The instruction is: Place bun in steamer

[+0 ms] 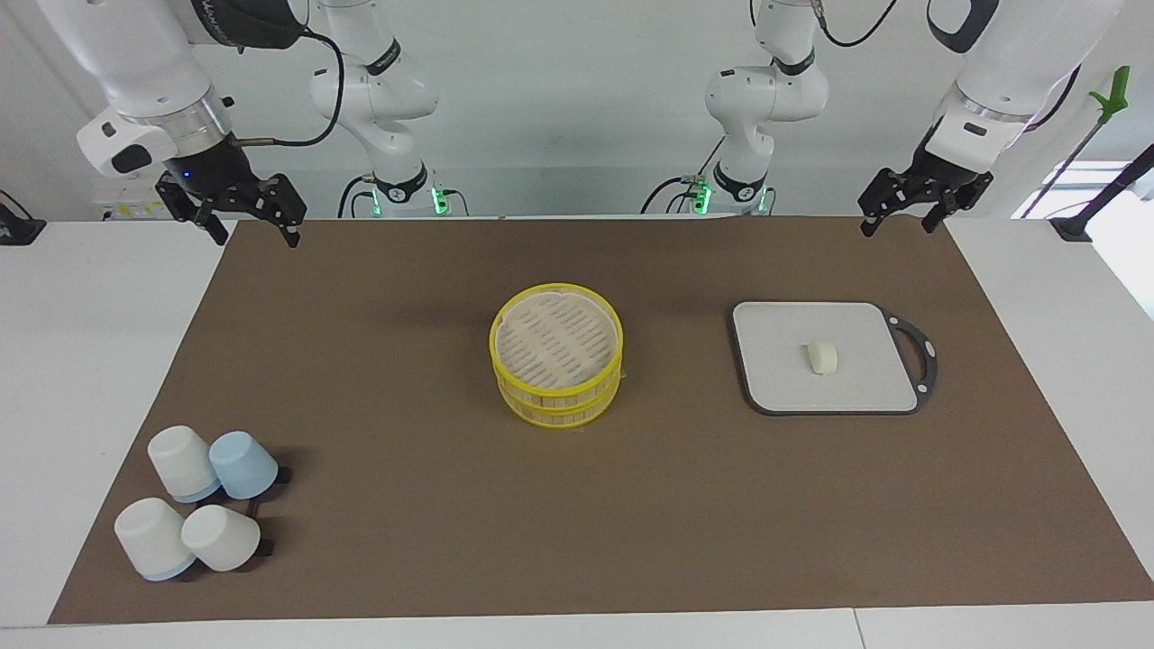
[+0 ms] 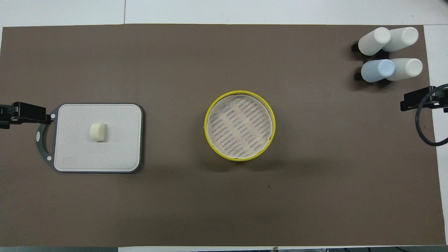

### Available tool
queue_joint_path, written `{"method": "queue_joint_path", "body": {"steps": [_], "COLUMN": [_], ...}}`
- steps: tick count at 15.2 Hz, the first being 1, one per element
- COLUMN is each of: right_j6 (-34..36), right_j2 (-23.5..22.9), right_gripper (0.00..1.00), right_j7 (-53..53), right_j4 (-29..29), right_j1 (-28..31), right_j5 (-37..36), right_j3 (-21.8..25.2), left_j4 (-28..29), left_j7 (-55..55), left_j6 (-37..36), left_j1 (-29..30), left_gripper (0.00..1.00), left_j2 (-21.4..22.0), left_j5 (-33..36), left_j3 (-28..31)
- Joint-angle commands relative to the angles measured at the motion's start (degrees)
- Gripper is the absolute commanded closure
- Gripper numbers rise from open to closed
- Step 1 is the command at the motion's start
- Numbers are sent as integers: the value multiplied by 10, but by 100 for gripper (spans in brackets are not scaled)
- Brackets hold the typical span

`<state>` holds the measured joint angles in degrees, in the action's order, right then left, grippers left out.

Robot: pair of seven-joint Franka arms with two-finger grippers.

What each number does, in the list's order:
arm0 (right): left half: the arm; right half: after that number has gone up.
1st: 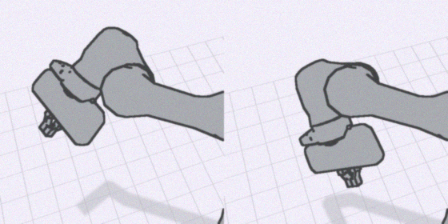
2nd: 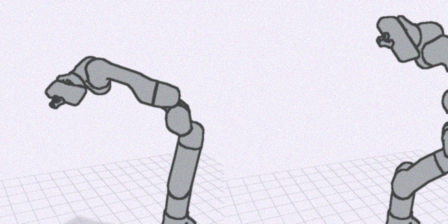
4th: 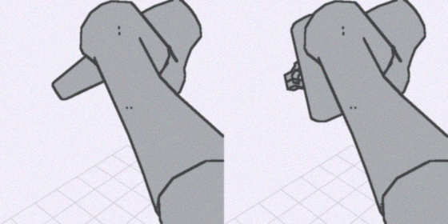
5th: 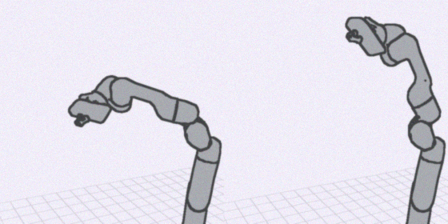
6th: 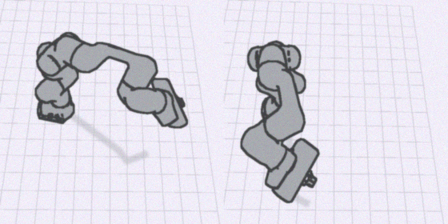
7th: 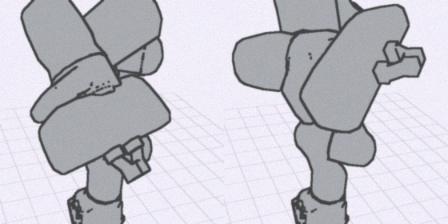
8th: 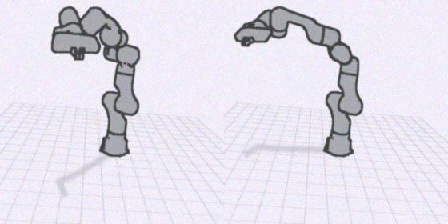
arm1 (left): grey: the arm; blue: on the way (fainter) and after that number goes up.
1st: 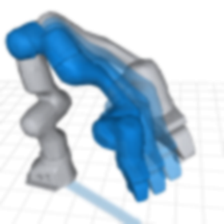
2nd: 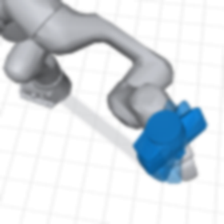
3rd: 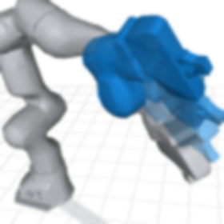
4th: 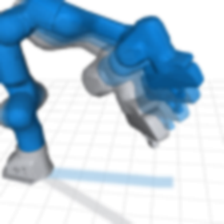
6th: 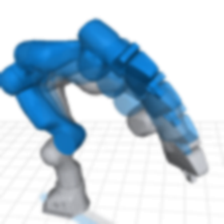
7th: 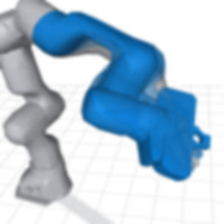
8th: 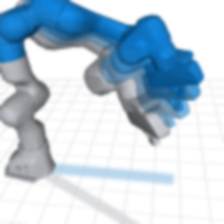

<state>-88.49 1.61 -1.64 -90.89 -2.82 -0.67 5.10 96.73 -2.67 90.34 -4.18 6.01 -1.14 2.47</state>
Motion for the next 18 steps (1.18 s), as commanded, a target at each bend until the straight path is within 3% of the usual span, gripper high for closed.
{"method": "queue_joint_path", "body": {"steps": [1, 8, 11, 12, 15, 18], "right_j6": [-11, 23, 8, 12, 33, 20], "right_j2": [12, 16, -4, -18, -125, -224], "right_gripper": [0, 0, 0, 0, 0, 0], "right_j7": [15, 26, -68, -108, -222, -359], "right_j4": [-16, 5, 35, 52, 159, 225], "right_j1": [4, 17, -19, -59, -177, -257], "right_j5": [-6, 9, 18, 15, -28, -35], "right_j3": [-4, -21, -64, -66, -66, -66], "left_j4": [-3, 0, 1, 1, 3, 9], "left_j7": [-6, -5, -6, -5, -2, -1], "left_j6": [-8, -5, -3, -4, -3, -2], "left_j1": [-7, -7, -7, -7, -7, -7], "left_gripper": [0, 0, 0, 0, 0, 0], "left_j2": [5, 6, 7, 7, 7, 10], "left_j5": [4, 4, 5, 5, 5, 4], "left_j3": [3, 3, 3, 3, 3, 3]}}
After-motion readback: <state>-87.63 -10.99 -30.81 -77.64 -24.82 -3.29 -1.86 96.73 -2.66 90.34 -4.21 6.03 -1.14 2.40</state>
